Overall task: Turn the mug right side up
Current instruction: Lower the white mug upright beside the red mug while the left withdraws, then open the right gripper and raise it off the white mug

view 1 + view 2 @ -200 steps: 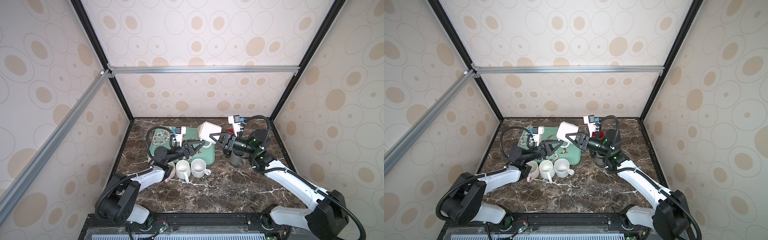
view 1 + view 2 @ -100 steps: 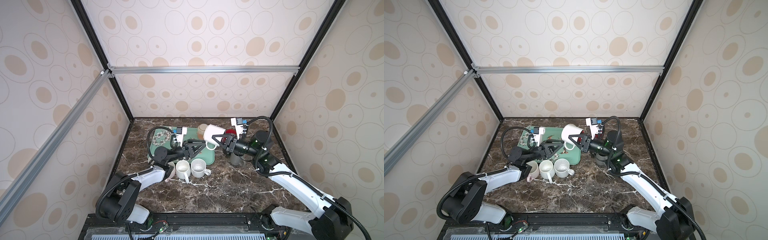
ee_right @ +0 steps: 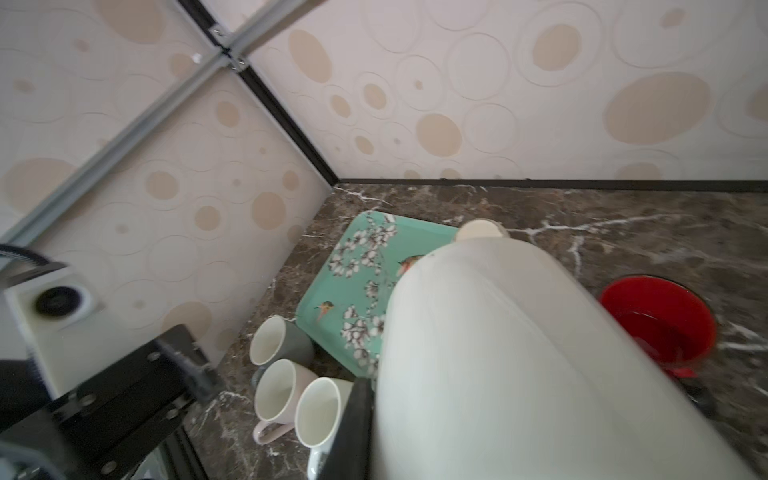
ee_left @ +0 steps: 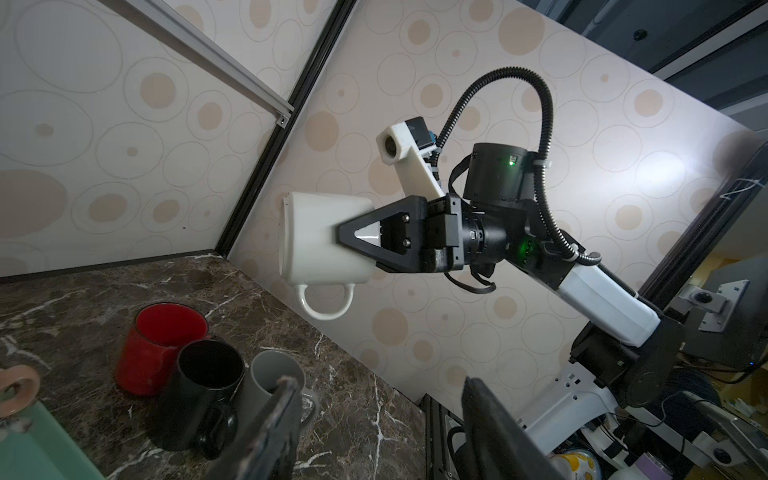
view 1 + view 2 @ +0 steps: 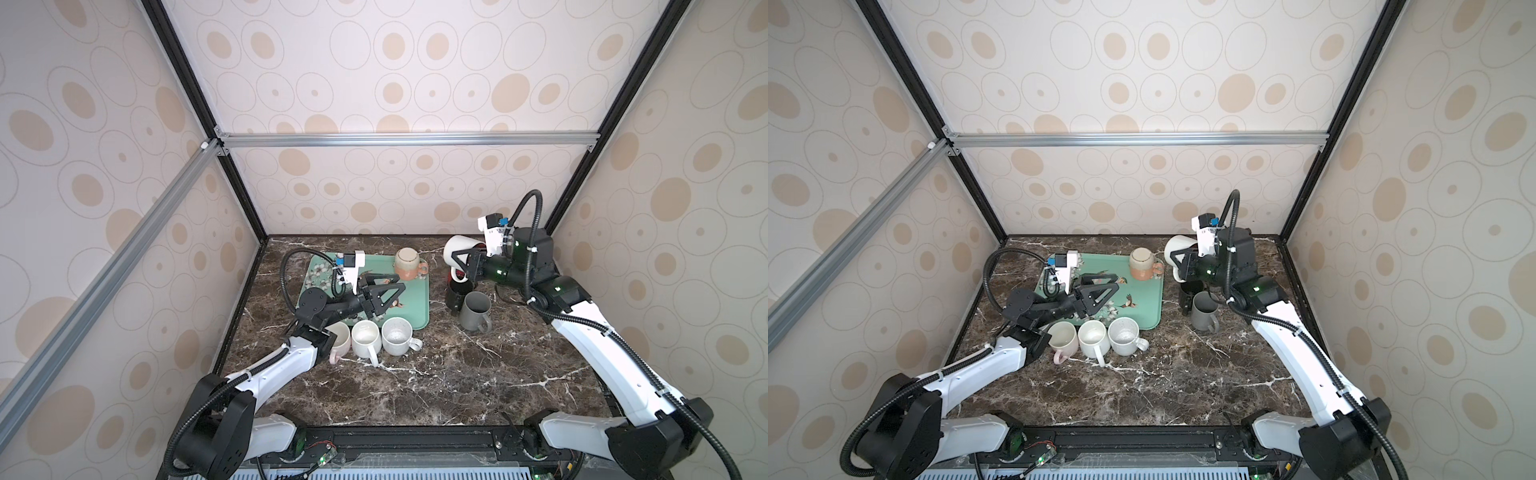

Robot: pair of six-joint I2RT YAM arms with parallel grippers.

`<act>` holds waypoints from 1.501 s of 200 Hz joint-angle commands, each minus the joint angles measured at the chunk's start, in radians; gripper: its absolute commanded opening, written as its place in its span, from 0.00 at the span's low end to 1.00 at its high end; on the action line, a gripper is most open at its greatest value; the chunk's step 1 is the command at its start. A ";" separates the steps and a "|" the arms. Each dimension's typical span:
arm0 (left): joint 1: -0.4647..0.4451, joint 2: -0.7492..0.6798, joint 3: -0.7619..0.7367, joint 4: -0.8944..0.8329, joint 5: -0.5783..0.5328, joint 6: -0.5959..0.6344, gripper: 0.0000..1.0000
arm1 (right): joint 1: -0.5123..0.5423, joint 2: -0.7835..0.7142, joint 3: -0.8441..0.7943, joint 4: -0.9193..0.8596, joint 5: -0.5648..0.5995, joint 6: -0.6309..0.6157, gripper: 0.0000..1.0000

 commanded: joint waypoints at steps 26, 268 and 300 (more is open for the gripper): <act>0.009 -0.093 0.074 -0.330 -0.060 0.247 0.62 | -0.073 0.107 0.078 -0.232 0.230 -0.178 0.00; 0.022 -0.010 0.107 -0.425 -0.053 0.366 0.62 | -0.244 0.814 0.573 -0.559 0.353 -0.257 0.00; 0.023 0.031 0.109 -0.399 -0.043 0.363 0.62 | -0.246 0.911 0.702 -0.587 0.306 -0.229 0.00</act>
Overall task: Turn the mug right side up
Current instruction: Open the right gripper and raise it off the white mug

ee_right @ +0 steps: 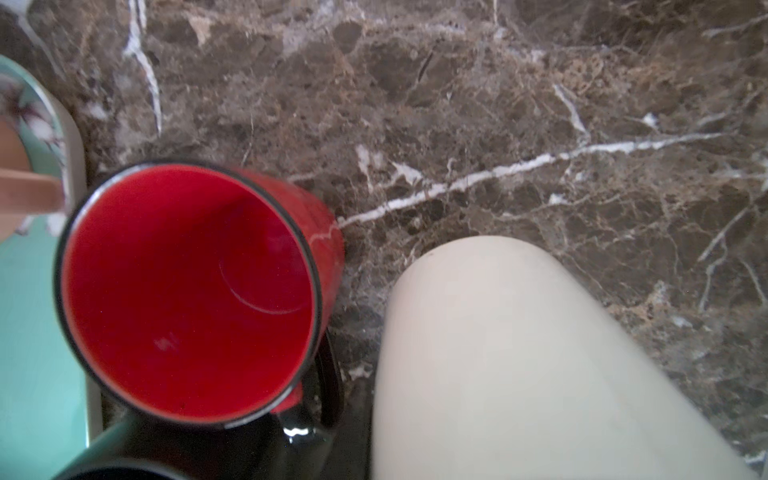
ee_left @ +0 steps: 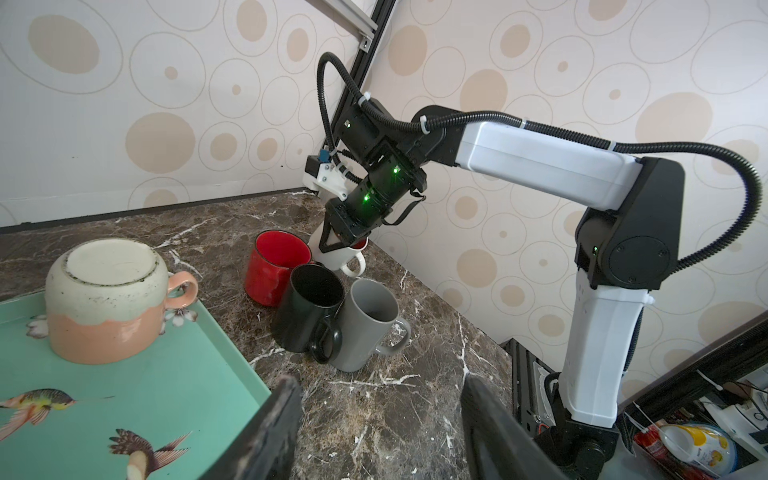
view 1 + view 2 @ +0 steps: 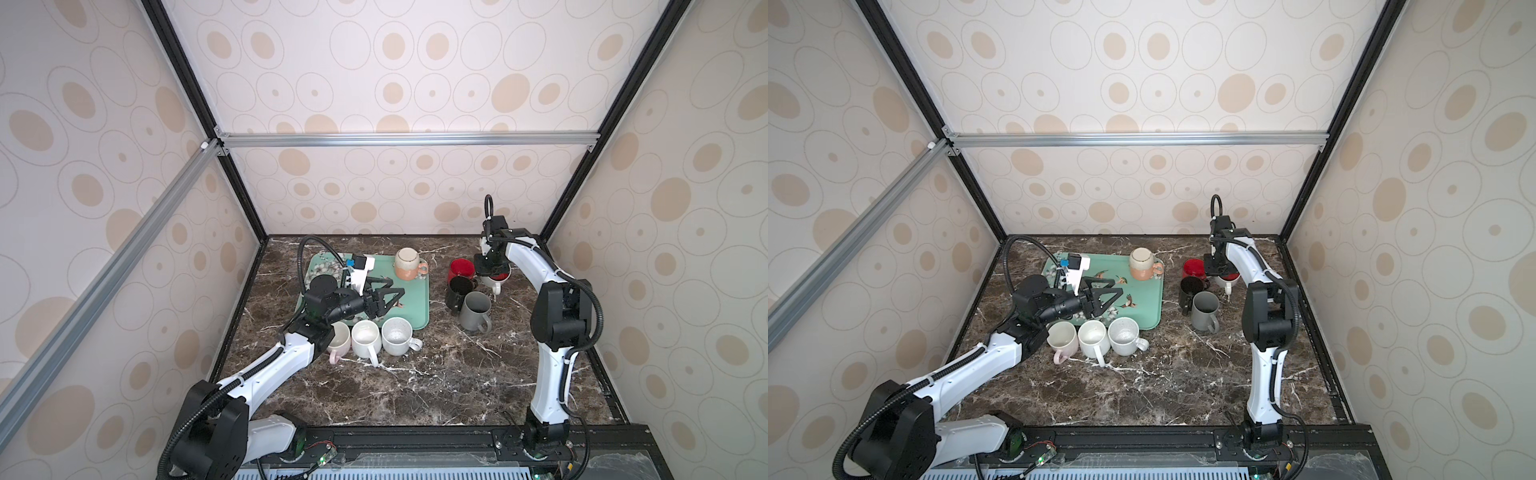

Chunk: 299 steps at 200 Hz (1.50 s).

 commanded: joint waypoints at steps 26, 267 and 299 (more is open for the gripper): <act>0.011 0.048 0.050 0.046 0.033 0.027 0.62 | -0.006 0.117 0.196 -0.065 -0.051 0.032 0.03; 0.018 0.063 0.041 0.024 0.019 0.063 0.62 | -0.030 0.276 0.436 -0.066 -0.103 -0.010 0.30; 0.018 0.071 0.038 0.033 0.022 0.060 0.62 | -0.029 0.232 0.436 -0.064 -0.082 -0.027 0.32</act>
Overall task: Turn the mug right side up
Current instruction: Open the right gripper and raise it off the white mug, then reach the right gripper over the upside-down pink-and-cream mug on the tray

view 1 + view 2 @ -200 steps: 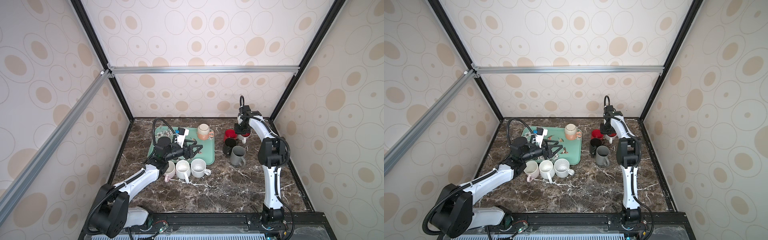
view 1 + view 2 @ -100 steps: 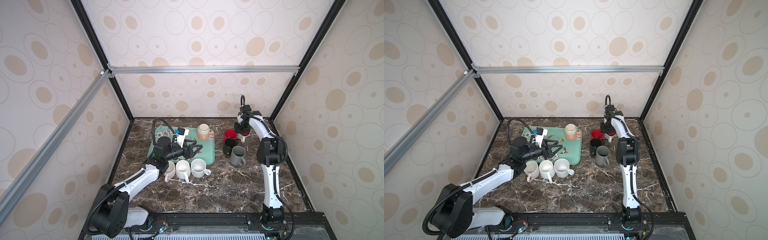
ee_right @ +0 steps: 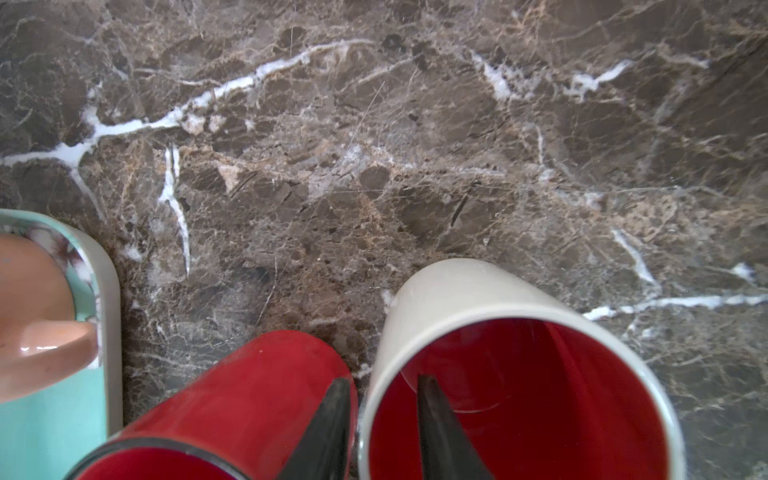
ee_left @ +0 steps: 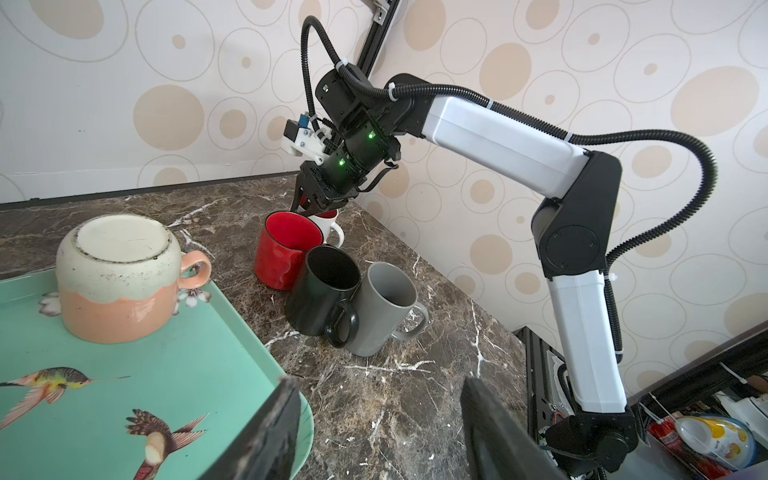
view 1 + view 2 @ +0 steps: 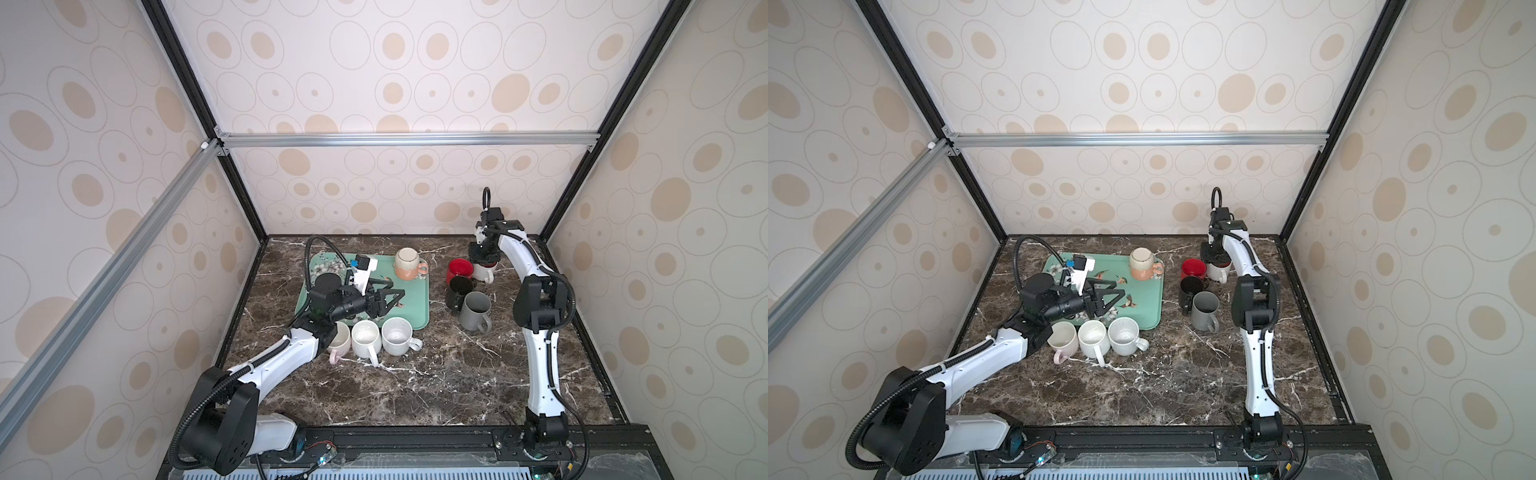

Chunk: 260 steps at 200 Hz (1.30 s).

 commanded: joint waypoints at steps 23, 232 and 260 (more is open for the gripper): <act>0.005 0.014 0.032 0.035 0.011 0.017 0.62 | 0.008 -0.109 0.019 -0.012 0.049 -0.038 0.34; 0.007 -0.058 0.007 -0.061 -0.097 0.033 0.62 | 0.242 -0.150 -0.159 0.154 -0.226 -0.402 0.48; 0.012 -0.035 0.078 -0.275 -0.430 0.036 0.63 | 0.242 -0.036 0.022 0.040 -0.255 -0.420 0.50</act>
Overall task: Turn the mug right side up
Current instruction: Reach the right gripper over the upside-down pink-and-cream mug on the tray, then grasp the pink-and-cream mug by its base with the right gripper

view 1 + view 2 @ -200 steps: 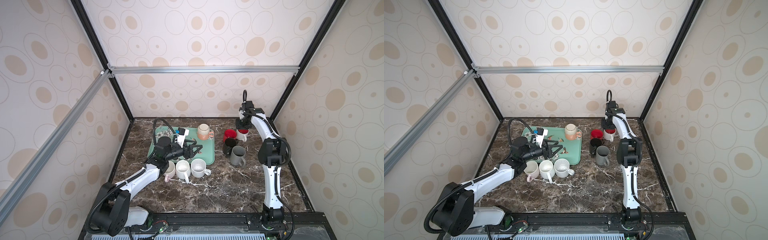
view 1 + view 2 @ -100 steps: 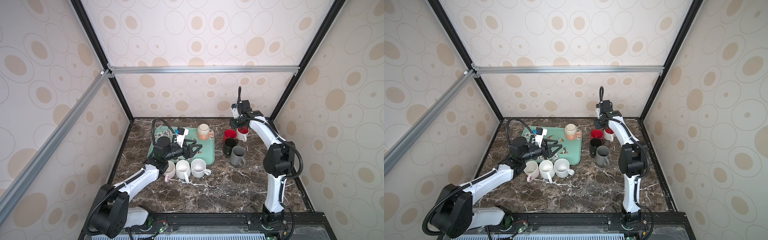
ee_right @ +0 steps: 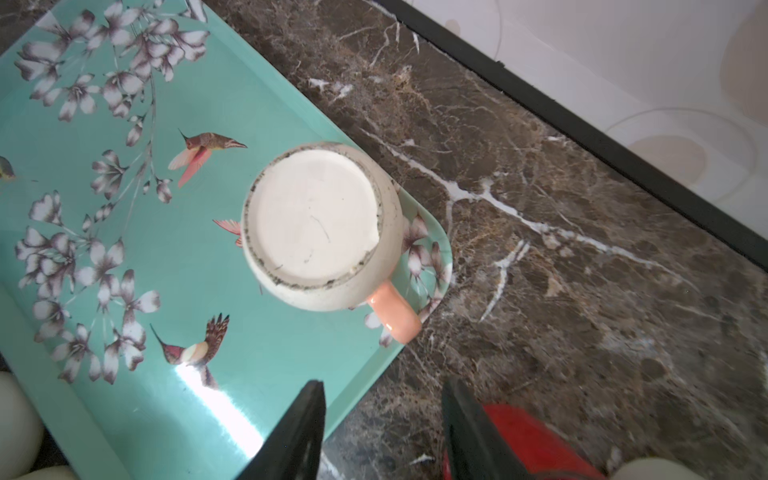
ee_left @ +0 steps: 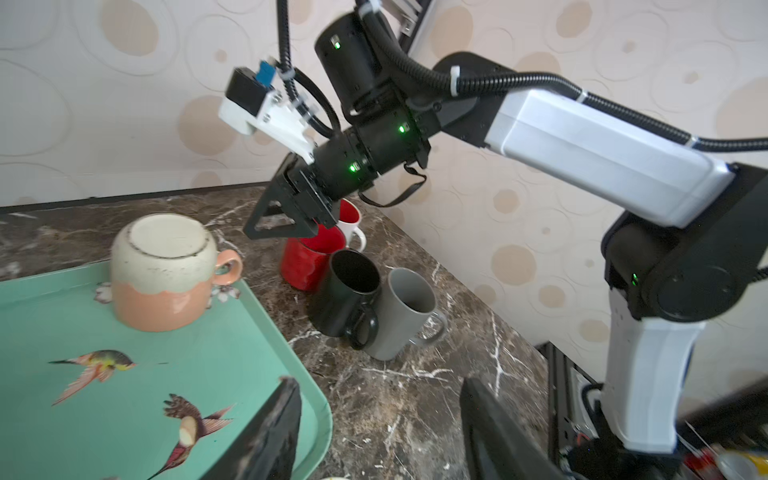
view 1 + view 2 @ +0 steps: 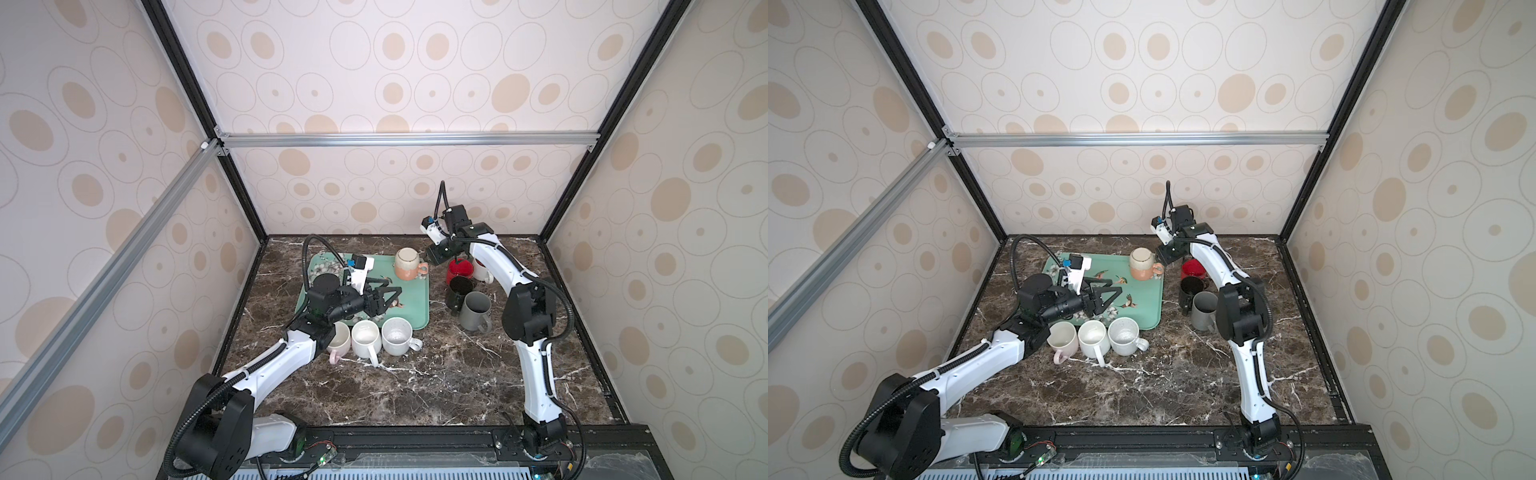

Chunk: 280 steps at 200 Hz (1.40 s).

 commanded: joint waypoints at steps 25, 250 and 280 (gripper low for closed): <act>0.040 0.053 0.106 -0.243 -0.330 -0.025 0.65 | -0.004 0.103 0.149 -0.144 -0.075 -0.068 0.51; 0.069 0.092 0.060 -0.228 -0.289 -0.042 0.67 | 0.073 0.159 0.124 -0.102 -0.021 -0.112 0.32; 0.073 0.070 0.039 -0.228 -0.291 -0.044 0.67 | 0.097 0.134 0.082 -0.075 0.006 -0.111 0.22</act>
